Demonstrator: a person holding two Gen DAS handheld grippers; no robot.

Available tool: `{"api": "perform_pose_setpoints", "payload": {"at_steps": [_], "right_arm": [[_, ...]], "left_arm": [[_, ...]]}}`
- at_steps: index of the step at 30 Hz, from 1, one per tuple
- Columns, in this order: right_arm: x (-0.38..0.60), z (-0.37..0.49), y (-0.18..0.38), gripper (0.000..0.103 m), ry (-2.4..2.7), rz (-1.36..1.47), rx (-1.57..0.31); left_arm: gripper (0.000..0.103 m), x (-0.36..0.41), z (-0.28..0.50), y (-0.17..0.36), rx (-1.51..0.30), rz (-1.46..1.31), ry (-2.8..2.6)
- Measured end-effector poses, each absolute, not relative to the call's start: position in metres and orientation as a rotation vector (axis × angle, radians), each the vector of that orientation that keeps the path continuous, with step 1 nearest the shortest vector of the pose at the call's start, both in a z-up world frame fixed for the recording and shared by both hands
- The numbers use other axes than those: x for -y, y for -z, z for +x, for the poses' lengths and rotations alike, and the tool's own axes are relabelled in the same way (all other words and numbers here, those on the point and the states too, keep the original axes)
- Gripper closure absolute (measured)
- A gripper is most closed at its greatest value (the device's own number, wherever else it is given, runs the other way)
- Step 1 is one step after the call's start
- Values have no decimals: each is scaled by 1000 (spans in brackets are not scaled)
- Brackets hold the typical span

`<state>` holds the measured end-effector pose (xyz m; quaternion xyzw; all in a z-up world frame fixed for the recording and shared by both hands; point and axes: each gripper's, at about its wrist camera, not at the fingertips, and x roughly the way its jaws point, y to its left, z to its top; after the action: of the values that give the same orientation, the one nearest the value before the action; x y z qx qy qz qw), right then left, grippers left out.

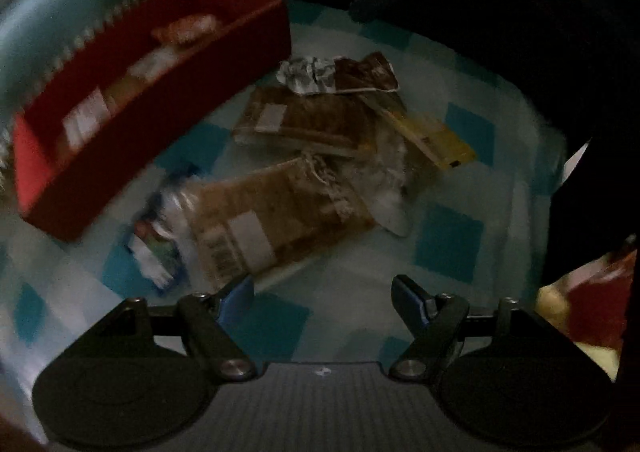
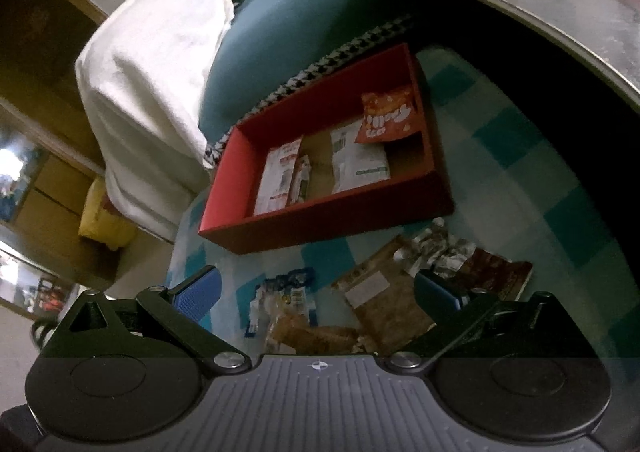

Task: Organize snacks
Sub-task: 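Withdraw both grippers from the box back toward the snack pile, then grasp the brown printed biscuit bag with the left gripper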

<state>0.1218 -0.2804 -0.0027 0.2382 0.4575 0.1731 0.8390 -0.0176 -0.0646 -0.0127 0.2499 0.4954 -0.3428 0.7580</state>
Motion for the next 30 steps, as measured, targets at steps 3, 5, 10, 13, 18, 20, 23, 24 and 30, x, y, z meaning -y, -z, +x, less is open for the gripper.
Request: {"api": "perform_pose_setpoints", "payload": {"at_steps": [3,5,10,13,18,20,23,24,30], "right_arm": [[277,121,2,0,-376,510,-967],[276,121,2,0,-386,516,-965],[279,119,5,0,-383,519,-979],[284,121,8,0,-355,517,-997],[290,127,13,0,-315,495,-1009],[291,127,12,0,-329,506,-1007],[287,127,10,0,-344,497,-1006],[284,127,11,0,-347,489,-1009],[270,122,15,0,-357,411,-1037]], "left_arm": [[31,80,-14,1,-941,682,765],[27,91,-7,2,-938,762,835],[27,122,7,21,-907,976,918],[25,127,11,34,-966,1012,966],[23,114,7,55,-1057,1027,953],[23,104,5,56,-1095,931,915],[23,92,-1,57,-1132,807,860],[23,90,-2,59,-1136,780,832],[19,94,1,63,-1118,643,729]]}}
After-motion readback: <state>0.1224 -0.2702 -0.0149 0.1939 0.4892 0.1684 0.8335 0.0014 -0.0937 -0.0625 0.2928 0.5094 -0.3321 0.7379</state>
